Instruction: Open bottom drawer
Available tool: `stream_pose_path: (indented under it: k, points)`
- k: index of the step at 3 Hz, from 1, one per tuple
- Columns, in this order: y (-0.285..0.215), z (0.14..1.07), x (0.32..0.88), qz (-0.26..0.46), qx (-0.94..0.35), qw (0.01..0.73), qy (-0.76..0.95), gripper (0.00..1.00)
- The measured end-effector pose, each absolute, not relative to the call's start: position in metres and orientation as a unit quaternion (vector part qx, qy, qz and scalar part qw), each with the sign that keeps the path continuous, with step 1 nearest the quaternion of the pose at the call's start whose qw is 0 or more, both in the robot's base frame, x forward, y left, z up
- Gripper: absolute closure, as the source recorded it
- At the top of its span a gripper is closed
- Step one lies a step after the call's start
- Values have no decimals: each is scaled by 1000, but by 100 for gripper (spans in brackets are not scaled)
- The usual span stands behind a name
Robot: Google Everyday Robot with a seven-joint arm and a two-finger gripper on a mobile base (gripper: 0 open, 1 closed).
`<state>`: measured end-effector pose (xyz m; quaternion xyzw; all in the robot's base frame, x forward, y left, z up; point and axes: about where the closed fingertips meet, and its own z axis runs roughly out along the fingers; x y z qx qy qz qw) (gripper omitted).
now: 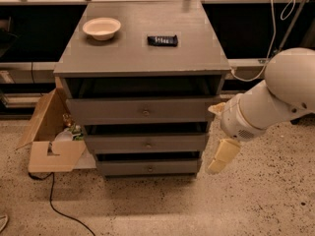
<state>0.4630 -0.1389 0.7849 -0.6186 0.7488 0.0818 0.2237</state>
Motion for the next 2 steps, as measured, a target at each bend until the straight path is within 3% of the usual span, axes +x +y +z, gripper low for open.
stream_pose_path:
  k: [2]
  points:
    - [-124,743,469,120,-626,223,738,0]
